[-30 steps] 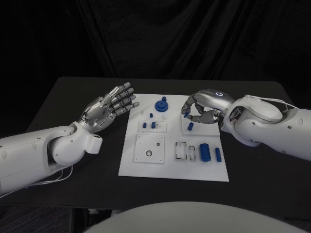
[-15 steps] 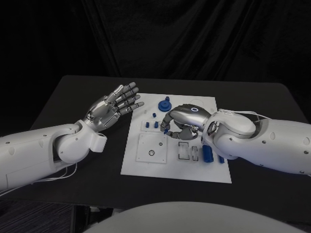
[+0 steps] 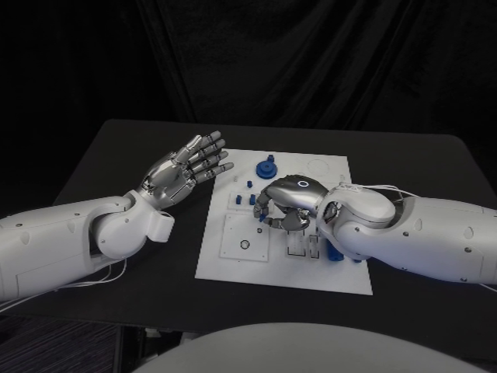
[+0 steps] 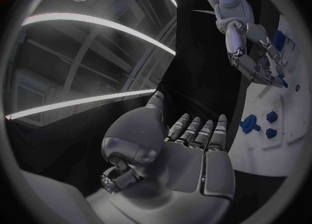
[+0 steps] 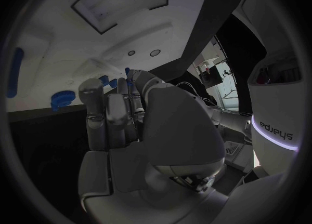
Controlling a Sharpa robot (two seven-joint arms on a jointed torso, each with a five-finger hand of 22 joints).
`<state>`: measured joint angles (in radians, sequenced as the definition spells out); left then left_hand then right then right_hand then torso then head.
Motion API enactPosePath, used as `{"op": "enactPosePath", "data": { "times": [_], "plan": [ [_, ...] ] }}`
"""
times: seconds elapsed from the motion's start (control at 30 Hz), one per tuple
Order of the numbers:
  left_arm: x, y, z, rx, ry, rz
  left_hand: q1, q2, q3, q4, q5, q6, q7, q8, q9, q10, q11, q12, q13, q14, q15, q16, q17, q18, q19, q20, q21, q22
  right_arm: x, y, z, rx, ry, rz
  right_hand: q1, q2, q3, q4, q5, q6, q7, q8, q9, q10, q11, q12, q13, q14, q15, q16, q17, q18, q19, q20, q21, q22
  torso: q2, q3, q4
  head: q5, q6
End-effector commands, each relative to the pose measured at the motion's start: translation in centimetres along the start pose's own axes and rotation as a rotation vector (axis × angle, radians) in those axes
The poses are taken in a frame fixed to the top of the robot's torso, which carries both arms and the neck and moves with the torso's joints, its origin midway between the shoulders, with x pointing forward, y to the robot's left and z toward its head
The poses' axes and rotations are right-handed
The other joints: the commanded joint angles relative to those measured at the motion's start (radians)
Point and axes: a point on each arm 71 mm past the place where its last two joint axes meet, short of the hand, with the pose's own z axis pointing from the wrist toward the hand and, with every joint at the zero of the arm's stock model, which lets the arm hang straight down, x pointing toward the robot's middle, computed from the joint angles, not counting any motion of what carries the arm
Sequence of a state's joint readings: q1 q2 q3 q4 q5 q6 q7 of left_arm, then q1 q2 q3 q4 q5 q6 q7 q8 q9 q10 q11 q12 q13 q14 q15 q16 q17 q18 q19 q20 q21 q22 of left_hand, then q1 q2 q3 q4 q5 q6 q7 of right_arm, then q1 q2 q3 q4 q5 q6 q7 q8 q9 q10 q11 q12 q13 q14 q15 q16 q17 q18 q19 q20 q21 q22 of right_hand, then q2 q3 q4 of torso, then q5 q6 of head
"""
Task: Assemble the parts on the task board
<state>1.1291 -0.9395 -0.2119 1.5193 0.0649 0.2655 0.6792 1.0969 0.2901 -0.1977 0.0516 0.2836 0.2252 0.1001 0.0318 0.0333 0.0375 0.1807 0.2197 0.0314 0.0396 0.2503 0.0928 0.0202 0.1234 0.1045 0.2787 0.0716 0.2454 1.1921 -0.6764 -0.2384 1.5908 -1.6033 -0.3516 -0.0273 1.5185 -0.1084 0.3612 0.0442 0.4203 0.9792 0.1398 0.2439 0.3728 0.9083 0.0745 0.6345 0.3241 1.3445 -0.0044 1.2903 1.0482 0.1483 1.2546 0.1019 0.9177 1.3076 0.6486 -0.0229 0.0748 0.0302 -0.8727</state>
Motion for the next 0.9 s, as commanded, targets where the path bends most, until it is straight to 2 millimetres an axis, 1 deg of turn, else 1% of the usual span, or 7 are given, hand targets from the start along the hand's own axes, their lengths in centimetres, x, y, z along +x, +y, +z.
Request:
{"op": "enactPosePath", "data": {
  "times": [0.03,0.23,0.37,0.77,0.9],
  "plan": [
    [0.1,-0.3,0.0,0.059,0.007,-0.009,-0.009,0.002,0.002,0.006,0.002,0.0,0.007,0.004,0.001,0.0,0.003,0.006,0.001,-0.004,-0.002,0.003,0.0,-0.019,0.001,0.003,-0.003,0.0,0.3,-0.1,0.1,0.021,0.015,-0.013,-0.004,-0.004,-0.002,-0.005,-0.004,0.002,-0.004,0.005,0.002,0.016,-0.006,-0.005,0.001,0.005,0.0,0.006,0.0,-0.016,0.005,0.0,0.007,0.091,0.0,-0.0002,0.0002,0.004,0.0],
    [0.0,-0.3,0.1,0.055,0.009,-0.01,-0.008,0.003,0.003,0.006,0.004,0.0,0.008,0.004,0.001,0.0,0.003,0.006,0.001,-0.005,-0.002,0.003,0.0,-0.019,0.001,0.002,-0.003,-0.001,0.8,-0.1,0.2,0.023,0.024,-0.009,-0.004,-0.004,-0.002,-0.005,-0.004,0.002,-0.004,0.005,0.002,0.016,-0.006,-0.006,0.001,0.005,0.0,0.005,-0.002,-0.016,0.005,0.0,0.006,0.091,0.0,0.0001,-0.0038,0.014,0.0],
    [0.0,-0.3,0.1,0.053,0.01,-0.011,-0.007,0.003,0.006,0.006,0.007,0.001,0.01,0.005,0.001,0.0,0.002,0.006,0.001,-0.005,-0.002,0.003,0.0,-0.019,0.001,0.003,-0.003,-0.001,1.2,-0.1,0.2,0.024,0.033,-0.004,-0.004,-0.003,-0.001,-0.005,-0.004,0.002,-0.004,0.005,0.002,0.017,-0.006,-0.006,0.001,0.005,0.0,0.005,-0.002,-0.016,0.005,0.0,0.005,0.09,0.0,-0.0006,-0.0033,0.016,0.0],
    [0.0,-0.2,0.2,0.047,0.013,-0.013,-0.004,0.003,0.012,0.005,0.012,0.002,0.016,0.005,0.002,-0.001,-0.003,0.005,0.001,-0.005,-0.002,0.003,0.0,-0.019,0.001,0.003,-0.003,-0.002,1.8,0.0,0.2,0.028,0.053,0.003,-0.003,-0.003,-0.001,-0.006,-0.004,0.002,-0.004,0.004,0.002,0.017,-0.006,-0.006,0.001,0.004,0.0,0.005,-0.002,-0.016,0.005,0.0,0.005,0.09,-0.001,0.0007,-0.002,0.018,0.0],
    [0.0,-0.2,0.2,0.045,0.014,-0.013,-0.002,0.003,0.017,0.004,0.015,0.004,0.021,0.006,0.002,-0.002,-0.007,0.005,0.001,-0.005,-0.002,0.004,0.0,-0.019,0.002,0.003,-0.003,-0.003,1.9,0.1,0.2,0.026,0.056,0.005,-0.003,-0.003,-0.001,-0.006,-0.004,0.002,-0.004,0.004,0.002,0.017,-0.006,-0.006,0.001,0.004,0.0,0.005,-0.002,-0.016,0.005,0.0,0.005,0.09,-0.001,0.0003,-0.0018,0.018,0.0]
  ]
}}
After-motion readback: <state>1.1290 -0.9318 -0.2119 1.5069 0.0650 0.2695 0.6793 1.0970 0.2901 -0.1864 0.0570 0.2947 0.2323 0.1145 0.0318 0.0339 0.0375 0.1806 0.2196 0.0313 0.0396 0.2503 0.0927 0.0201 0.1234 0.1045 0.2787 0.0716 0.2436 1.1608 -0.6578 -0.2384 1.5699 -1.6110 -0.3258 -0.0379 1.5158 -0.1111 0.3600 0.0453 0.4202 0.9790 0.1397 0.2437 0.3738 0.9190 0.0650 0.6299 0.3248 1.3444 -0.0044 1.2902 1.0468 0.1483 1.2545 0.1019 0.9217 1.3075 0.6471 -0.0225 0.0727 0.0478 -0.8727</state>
